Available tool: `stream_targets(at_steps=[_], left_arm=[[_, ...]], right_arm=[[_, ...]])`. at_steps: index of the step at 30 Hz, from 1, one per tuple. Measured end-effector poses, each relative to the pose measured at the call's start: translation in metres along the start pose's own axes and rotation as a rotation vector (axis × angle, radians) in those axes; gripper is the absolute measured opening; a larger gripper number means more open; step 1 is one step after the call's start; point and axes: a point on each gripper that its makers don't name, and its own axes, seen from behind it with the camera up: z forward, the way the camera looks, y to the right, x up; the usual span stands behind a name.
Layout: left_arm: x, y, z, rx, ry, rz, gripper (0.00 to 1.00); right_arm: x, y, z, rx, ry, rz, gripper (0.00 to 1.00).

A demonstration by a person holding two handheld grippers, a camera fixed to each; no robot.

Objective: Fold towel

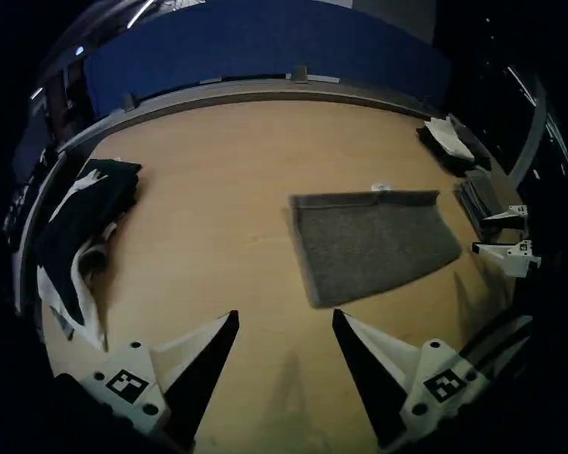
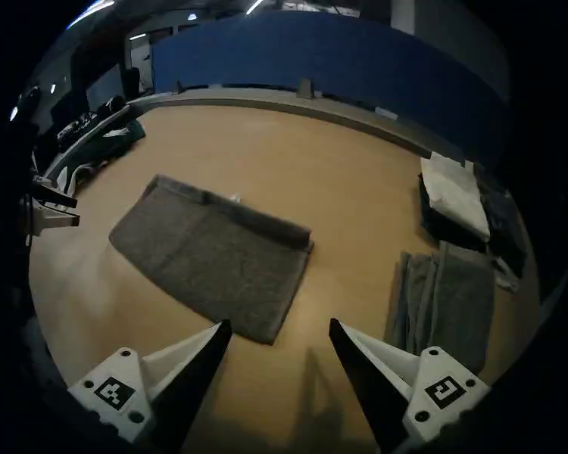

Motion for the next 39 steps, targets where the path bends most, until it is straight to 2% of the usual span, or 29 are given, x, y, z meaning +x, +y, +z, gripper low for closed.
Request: stream_targets(at_steps=[3,10,17,23,29,34,39], left_arm=[[0.0,-0.006,-0.002,0.026,0.011,-0.013,0.92],[0.001,-0.025,-0.014,0.093,0.067,-0.079,0.92],[-0.017,-0.051,-0.03,0.157,0.093,-0.139,0.92],[-0.036,-0.068,-0.046,0.181,0.108,-0.185,0.92],[-0.049,-0.078,-0.056,0.195,0.109,-0.194,0.92],[-0.053,-0.081,-0.059,0.204,0.108,-0.186,0.92],[-0.054,-0.083,-0.062,0.205,0.11,-0.191,0.92]], right_arm=[[-0.001,-0.001,0.001,0.003,-0.003,0.005,1.0],[0.001,-0.004,0.006,0.021,-0.004,0.014,1.0],[-0.004,-0.012,0.012,0.05,-0.025,-0.001,1.0],[-0.009,-0.017,0.02,0.072,-0.046,-0.012,0.96],[-0.01,-0.02,0.026,0.084,-0.059,-0.021,0.91],[-0.012,-0.021,0.029,0.084,-0.071,-0.03,0.9],[-0.017,-0.02,0.03,0.085,-0.092,-0.036,0.76]])
